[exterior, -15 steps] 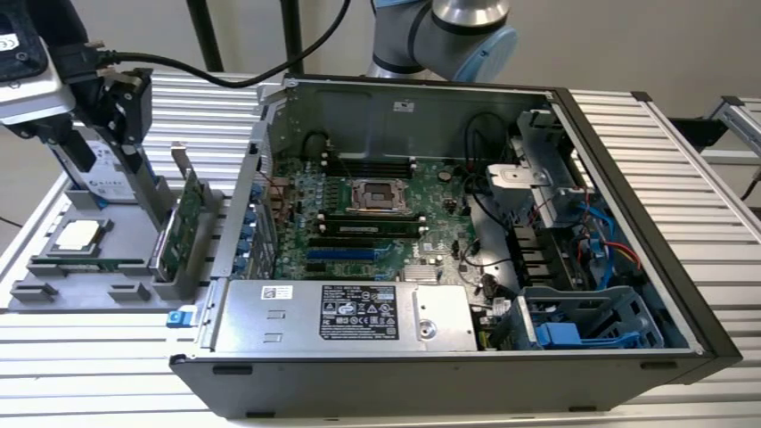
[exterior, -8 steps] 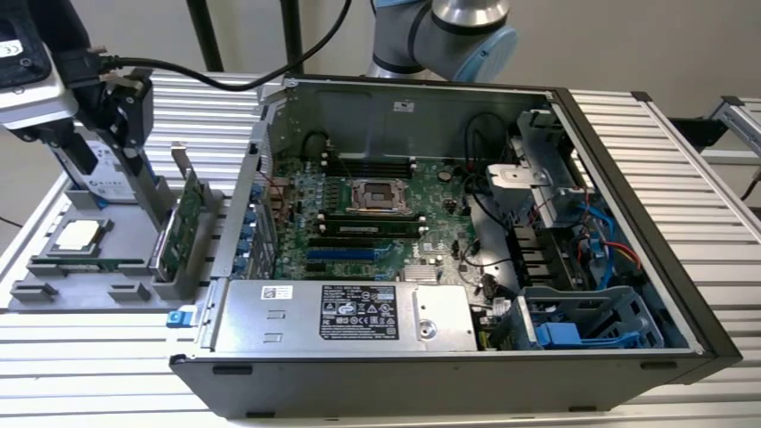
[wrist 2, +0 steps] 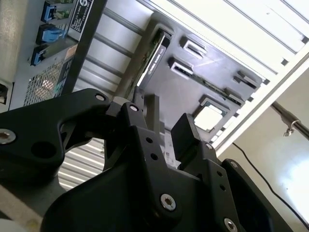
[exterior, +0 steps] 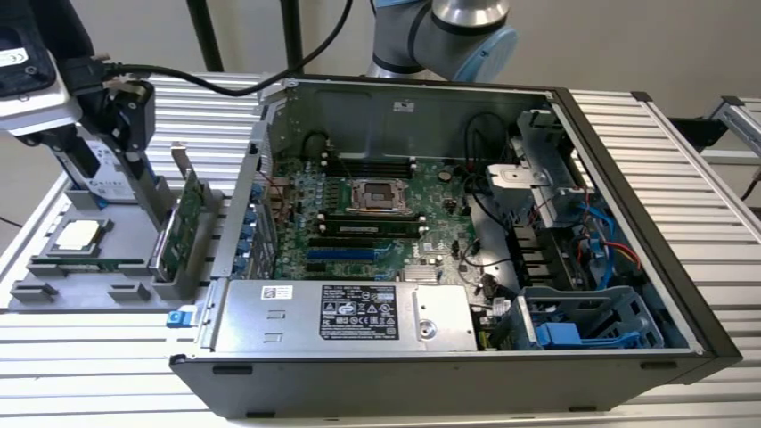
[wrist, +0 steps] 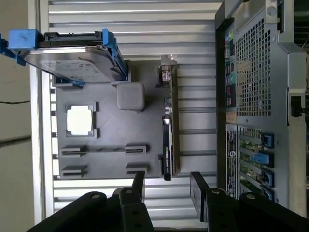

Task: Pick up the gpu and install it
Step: 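Pick up the gpu and move the gpu toward the slot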

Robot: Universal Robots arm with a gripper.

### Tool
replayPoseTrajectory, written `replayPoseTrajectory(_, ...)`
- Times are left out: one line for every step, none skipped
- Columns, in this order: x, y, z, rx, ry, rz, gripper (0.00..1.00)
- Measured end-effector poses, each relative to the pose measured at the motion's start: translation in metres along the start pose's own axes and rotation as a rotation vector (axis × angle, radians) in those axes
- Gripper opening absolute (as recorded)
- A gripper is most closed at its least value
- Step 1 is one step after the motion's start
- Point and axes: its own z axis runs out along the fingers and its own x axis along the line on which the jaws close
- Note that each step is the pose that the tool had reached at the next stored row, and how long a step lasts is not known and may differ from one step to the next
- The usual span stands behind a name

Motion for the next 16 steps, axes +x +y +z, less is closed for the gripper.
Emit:
replayPoseTrajectory(0.0,0.0,0.0006,0.0,0.0,0.0,1.0)
replayPoseTrajectory(0.0,-0.0001,0.0013,0.0,0.0,0.0,1.0)
replayPoseTrajectory(0.0,-0.0001,0.002,0.0,0.0,0.0,1.0)
replayPoseTrajectory(0.0,-0.0001,0.0025,0.0,0.0,0.0,1.0)
replayPoseTrajectory(0.0001,-0.0001,0.003,0.0,0.0,0.0,1.0)
replayPoseTrajectory(0.0,-0.0002,0.0035,0.0,0.0,0.0,1.0)
replayPoseTrajectory(0.0001,-0.0002,0.0039,0.0,0.0,0.0,1.0)
replayPoseTrajectory(0.0001,-0.0002,0.0042,0.0,0.0,0.0,1.0)
replayPoseTrajectory(0.0001,-0.0002,0.0044,0.0,0.0001,0.0,1.0)
replayPoseTrajectory(0.0001,-0.0002,0.0045,0.0001,0.0001,0.0,1.0)
replayPoseTrajectory(0.0001,-0.0003,0.0046,0.0001,0.0002,0.0,1.0)
replayPoseTrajectory(0.0001,-0.0002,0.0047,0.0001,0.0001,0.0,1.0)
replayPoseTrajectory(0.0001,-0.0002,0.0047,0.0,0.0,0.0,1.0)
replayPoseTrajectory(0.0001,-0.0002,0.0048,-0.0001,0.0,0.0,1.0)
replayPoseTrajectory(0.0001,-0.0002,0.0048,0.0,0.0,0.0,1.0)
replayPoseTrajectory(0.0001,-0.0002,0.0049,0.0,0.0,0.0,1.0)
